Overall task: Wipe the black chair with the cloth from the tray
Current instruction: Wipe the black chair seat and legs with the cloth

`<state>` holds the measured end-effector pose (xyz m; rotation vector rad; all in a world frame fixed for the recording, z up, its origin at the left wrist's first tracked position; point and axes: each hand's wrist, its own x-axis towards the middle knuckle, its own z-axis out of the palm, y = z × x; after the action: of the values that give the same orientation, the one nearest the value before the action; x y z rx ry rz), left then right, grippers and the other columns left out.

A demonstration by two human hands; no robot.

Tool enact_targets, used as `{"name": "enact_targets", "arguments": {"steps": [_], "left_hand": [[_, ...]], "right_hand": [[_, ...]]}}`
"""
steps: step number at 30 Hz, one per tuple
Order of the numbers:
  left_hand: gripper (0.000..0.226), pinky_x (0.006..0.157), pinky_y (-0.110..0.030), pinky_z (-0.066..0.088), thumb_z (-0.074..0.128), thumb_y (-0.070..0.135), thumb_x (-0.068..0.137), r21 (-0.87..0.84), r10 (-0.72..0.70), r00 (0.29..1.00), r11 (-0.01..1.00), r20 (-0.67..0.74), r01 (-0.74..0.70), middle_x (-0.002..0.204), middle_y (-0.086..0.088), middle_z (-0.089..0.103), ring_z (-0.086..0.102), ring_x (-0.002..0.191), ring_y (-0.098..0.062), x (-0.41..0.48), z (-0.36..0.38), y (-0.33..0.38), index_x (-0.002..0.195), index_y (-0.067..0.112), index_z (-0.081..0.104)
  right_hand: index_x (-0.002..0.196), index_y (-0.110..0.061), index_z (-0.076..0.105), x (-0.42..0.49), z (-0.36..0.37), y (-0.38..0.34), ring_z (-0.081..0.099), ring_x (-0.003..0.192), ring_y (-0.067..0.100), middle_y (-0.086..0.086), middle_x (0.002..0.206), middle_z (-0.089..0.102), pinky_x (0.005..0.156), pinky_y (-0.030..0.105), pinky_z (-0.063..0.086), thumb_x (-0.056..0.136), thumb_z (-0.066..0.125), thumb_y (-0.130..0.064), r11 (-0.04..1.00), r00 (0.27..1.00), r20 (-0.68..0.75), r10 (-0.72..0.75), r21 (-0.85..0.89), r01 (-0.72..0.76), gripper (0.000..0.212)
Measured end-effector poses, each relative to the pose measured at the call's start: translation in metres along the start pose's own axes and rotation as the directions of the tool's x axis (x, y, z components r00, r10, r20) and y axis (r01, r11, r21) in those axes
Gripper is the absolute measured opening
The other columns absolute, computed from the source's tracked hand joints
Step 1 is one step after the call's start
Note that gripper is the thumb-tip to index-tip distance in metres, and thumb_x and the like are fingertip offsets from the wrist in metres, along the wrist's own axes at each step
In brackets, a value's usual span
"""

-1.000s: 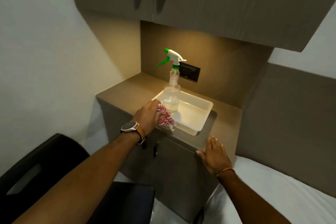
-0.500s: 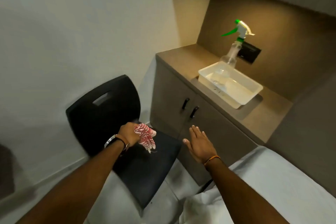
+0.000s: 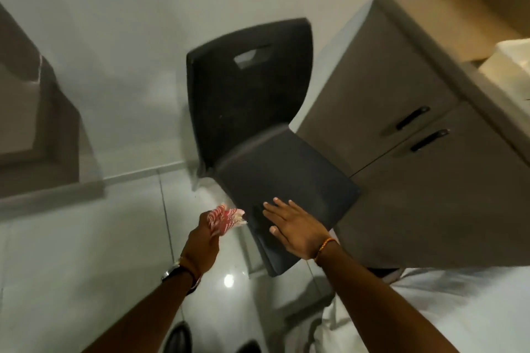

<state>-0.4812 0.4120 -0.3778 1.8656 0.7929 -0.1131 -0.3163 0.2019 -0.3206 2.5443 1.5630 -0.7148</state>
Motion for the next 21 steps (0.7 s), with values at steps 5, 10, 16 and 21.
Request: {"name": "enact_targets", "arguments": {"steps": [5, 10, 16, 21], "left_hand": [[0.068, 0.113, -0.006, 0.034, 0.049, -0.021, 0.097, -0.181, -0.002, 1.0, 0.983, -0.029, -0.004, 0.15, 0.016, 0.052, 0.049, 0.133, 0.017, -0.015, 0.077, -0.095, 0.157, 0.01, 0.039], [0.081, 0.108, -0.042, 0.051, 0.058, -0.017, 0.09, -0.149, -0.032, 0.999, 0.989, -0.032, 0.026, 0.152, -0.018, 0.056, 0.059, 0.134, -0.033, -0.028, 0.166, -0.151, 0.161, 0.013, 0.033], [0.09, 0.126, -0.039, 0.03, 0.05, 0.004, 0.102, -0.395, 0.056, 0.994, 0.918, 0.091, -0.016, 0.172, 0.019, 0.02, 0.025, 0.157, -0.007, -0.036, 0.253, -0.157, 0.164, 0.048, 0.003], [0.097, 0.131, -0.033, 0.016, 0.059, 0.026, 0.097, -0.532, 0.13, 0.982, 0.846, 0.139, -0.037, 0.176, 0.018, -0.002, 0.005, 0.162, -0.007, -0.038, 0.285, -0.162, 0.166, 0.038, -0.007]], "right_hand": [[0.163, -0.02, 0.03, 0.054, 0.055, 0.009, 0.004, 0.162, 0.02, -0.003, 0.173, 0.02, 0.131, 0.043, 0.005, 0.113, 0.032, -0.037, 0.973, 0.978, 0.037, -0.207, -0.093, 0.209, 0.053], [0.159, -0.02, 0.038, 0.077, 0.113, 0.026, 0.004, 0.162, 0.022, -0.004, 0.172, 0.023, 0.129, 0.048, 0.012, 0.111, 0.033, -0.039, 0.932, 0.947, 0.095, -0.307, -0.173, 0.319, 0.052], [0.154, -0.02, 0.046, 0.079, 0.164, 0.031, 0.001, 0.162, 0.026, -0.002, 0.173, 0.02, 0.129, 0.055, 0.008, 0.108, 0.031, -0.042, 0.942, 0.954, -0.066, -0.291, -0.192, 0.274, 0.053], [0.152, -0.019, 0.05, 0.079, 0.173, 0.035, 0.006, 0.162, 0.028, 0.0, 0.171, 0.026, 0.128, 0.056, 0.009, 0.108, 0.027, -0.042, 0.945, 0.938, -0.152, -0.311, -0.159, 0.287, 0.055]]}}
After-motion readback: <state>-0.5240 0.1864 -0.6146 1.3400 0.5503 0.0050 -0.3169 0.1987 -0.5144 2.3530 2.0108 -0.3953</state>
